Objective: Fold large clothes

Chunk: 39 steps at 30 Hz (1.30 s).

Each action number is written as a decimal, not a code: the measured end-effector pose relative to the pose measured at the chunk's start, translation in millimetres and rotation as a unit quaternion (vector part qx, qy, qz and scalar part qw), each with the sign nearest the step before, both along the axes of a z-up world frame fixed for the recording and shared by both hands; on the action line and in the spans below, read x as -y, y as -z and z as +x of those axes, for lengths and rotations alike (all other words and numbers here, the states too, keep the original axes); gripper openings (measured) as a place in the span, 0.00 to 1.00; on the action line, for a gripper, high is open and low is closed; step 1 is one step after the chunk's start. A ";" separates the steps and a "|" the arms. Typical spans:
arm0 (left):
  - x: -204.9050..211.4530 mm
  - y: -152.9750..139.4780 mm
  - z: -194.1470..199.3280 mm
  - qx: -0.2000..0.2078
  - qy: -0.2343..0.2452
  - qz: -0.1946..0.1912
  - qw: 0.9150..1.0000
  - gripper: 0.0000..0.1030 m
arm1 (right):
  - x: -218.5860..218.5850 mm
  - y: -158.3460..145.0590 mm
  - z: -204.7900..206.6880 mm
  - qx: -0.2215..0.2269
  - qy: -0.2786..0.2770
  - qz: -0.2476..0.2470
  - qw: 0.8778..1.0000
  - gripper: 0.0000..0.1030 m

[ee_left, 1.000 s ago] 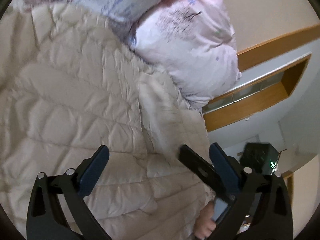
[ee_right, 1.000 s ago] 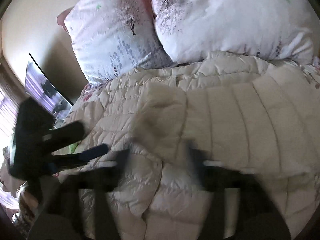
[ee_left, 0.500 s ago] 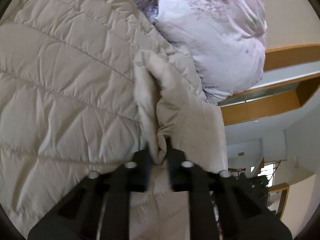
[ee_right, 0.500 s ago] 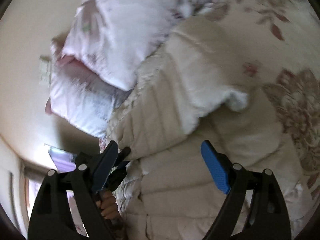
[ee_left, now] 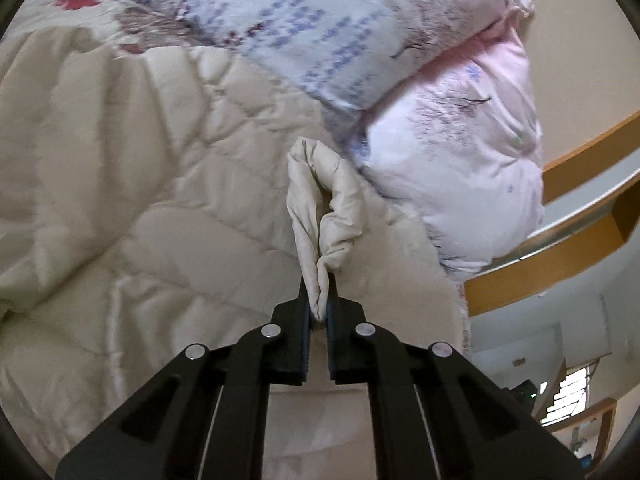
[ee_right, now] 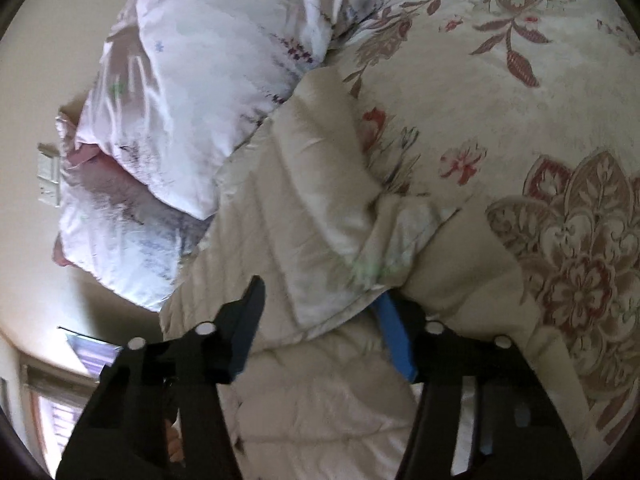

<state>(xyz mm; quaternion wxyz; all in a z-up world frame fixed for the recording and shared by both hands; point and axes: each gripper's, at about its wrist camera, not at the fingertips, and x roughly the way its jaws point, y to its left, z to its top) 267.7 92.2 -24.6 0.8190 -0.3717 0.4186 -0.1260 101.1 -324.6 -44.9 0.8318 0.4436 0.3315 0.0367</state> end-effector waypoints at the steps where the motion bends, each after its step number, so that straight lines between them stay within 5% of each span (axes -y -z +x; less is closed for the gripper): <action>1: 2.0 2.5 1.7 -0.004 -0.001 0.004 1.000 0.05 | -0.7 -1.0 0.9 0.001 0.007 -0.017 1.000 0.30; 2: 1.1 6.9 1.0 -0.011 -0.003 0.007 1.000 0.05 | -4.5 -5.8 3.2 0.000 0.016 -0.059 0.998 0.13; 6: 1.8 20.3 -0.8 -0.035 0.003 0.013 0.999 0.05 | -17.0 -7.2 9.2 -0.034 0.028 -0.144 0.989 0.10; 9: 4.4 20.0 -1.5 -0.042 0.012 0.026 0.999 0.07 | -30.5 -9.5 12.9 -0.070 0.012 -0.201 0.977 0.22; 11: 4.5 18.4 -1.4 -0.043 0.014 0.029 0.999 0.11 | -44.4 -17.7 9.3 -0.080 -0.004 -0.234 0.969 0.52; 12: 4.5 17.1 -1.0 -0.044 0.016 0.029 0.998 0.17 | -53.6 -23.8 7.6 -0.078 -0.018 -0.245 0.966 0.53; 15: 0.8 11.1 -5.1 -0.039 0.017 0.026 0.999 0.39 | -93.7 -49.4 1.3 -0.040 -0.078 -0.279 0.956 0.53; 22: -20.5 -24.2 -48.2 0.007 0.022 0.043 0.999 0.67 | -204.4 -88.7 34.9 0.071 -0.175 -0.385 0.903 0.44; 24: -33.5 -34.3 -67.3 0.023 0.016 0.058 0.998 0.80 | -237.6 -89.5 52.4 0.090 -0.199 -0.406 0.887 0.43; 29: -92.1 -46.9 -128.4 0.047 -0.043 0.110 0.992 0.83 | -300.4 -70.8 86.0 0.086 -0.245 -0.435 0.862 0.41; 31: -119.2 -43.7 -151.7 0.040 -0.078 0.129 0.988 0.83 | -317.6 -58.9 98.0 0.065 -0.266 -0.437 0.857 0.41; 34: -155.5 -30.1 -175.1 0.020 -0.120 0.115 0.986 0.83 | -338.8 -21.8 119.2 -0.007 -0.292 -0.470 0.833 0.42; 36: -172.6 -21.3 -185.8 0.011 -0.141 0.097 0.985 0.83 | -339.7 -26.2 115.7 0.004 -0.288 -0.471 0.834 0.42; 39: -190.5 -13.1 -196.2 0.003 -0.170 0.081 0.982 0.82 | -317.6 -42.1 105.1 0.005 -0.291 -0.391 0.873 0.53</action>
